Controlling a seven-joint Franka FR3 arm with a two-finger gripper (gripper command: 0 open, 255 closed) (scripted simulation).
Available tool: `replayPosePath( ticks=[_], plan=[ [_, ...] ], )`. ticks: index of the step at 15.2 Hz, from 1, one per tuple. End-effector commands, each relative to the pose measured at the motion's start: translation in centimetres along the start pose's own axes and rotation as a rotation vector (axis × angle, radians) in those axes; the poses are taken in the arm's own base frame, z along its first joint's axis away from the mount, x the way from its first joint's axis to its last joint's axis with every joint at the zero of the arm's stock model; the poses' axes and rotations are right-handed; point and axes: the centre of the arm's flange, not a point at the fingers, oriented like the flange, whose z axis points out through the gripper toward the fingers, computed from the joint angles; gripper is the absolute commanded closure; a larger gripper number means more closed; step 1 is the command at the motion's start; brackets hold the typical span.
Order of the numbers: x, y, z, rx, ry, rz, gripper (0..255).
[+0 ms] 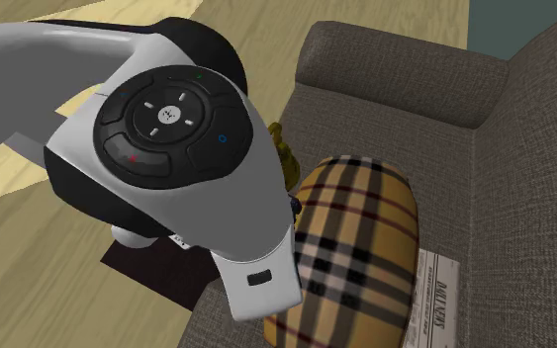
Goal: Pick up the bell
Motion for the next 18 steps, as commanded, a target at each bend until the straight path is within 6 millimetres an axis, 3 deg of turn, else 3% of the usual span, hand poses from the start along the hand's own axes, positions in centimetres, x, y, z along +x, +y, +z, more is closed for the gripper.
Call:
replayPosePath(
  ticks=[1, 18],
  plan=[
    [0.0, 0.0, 0.0, 0.000, 0.000, 0.000, 0],
    [-9.6, -18.4, -5.5, -0.005, -0.130, 0.026, 0]
  ],
)
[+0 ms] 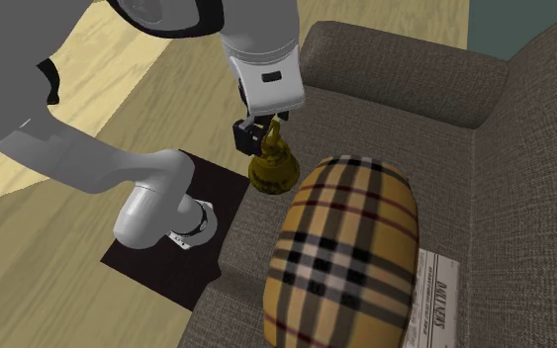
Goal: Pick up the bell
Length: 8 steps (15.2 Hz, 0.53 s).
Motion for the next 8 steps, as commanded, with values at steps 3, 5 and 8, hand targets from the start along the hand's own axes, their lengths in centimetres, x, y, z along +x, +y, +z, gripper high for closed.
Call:
replayPosePath(
  ticks=[3, 5, 8],
  plan=[
    [-1.2, -1.5, 0.6, -0.001, -0.014, 0.004, 0],
    [-1.2, -1.5, 1.6, -0.001, -0.014, 0.004, 0],
    [-1.2, -1.5, 3.2, -0.001, -0.014, 0.004, 0]
  ],
)
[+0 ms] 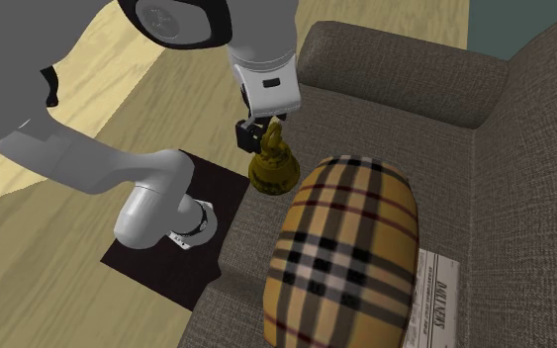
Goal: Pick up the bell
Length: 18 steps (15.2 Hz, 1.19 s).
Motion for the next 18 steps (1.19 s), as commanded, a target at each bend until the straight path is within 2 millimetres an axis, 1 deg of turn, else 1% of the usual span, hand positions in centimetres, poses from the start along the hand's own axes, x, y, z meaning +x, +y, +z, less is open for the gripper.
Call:
replayPosePath(
  ticks=[1, 2, 3, 12, 18],
  plan=[
    [-0.1, 0.0, 0.8, 0.000, 0.000, 0.000, 0],
    [-0.1, 0.0, 0.8, 0.000, 0.000, 0.000, 0],
    [-0.1, 0.0, 0.9, 0.000, 0.000, 0.000, 255],
    [-0.1, 0.0, 0.8, 0.000, 0.000, 0.000, 255],
    [0.0, 0.0, -2.4, 0.000, 0.000, 0.000, 255]
  ],
)
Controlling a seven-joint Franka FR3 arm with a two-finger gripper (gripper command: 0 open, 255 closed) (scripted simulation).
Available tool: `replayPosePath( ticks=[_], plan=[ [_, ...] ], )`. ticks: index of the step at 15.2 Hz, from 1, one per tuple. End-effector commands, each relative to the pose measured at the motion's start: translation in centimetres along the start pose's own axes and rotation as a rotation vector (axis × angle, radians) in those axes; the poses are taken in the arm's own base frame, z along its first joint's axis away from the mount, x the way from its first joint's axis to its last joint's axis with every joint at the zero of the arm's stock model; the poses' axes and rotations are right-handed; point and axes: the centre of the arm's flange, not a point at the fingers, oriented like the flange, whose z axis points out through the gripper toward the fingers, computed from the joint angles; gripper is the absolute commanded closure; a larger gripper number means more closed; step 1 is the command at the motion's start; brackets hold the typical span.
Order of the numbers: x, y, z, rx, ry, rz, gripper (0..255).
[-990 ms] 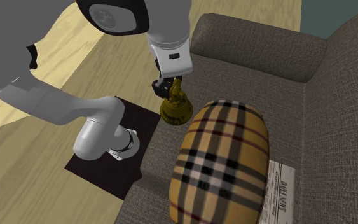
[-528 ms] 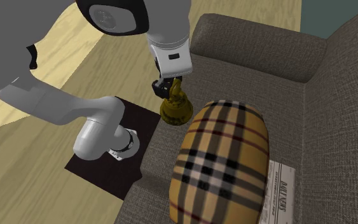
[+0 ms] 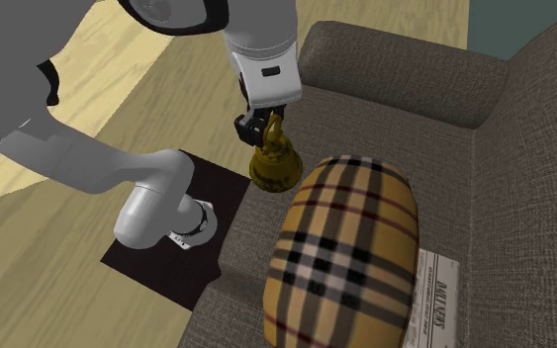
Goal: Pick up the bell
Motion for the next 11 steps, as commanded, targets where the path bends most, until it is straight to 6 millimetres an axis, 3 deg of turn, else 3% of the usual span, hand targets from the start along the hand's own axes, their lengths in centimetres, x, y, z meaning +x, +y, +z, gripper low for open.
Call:
replayPosePath(
  ticks=[1, 9, 11],
  plan=[
    [0.0, 0.0, -1.1, 0.000, 0.001, 0.000, 255],
    [0.0, -0.1, -5.4, 0.000, 0.001, 0.000, 255],
    [0.0, -0.1, -5.4, 0.000, 0.001, 0.000, 255]
  ],
)
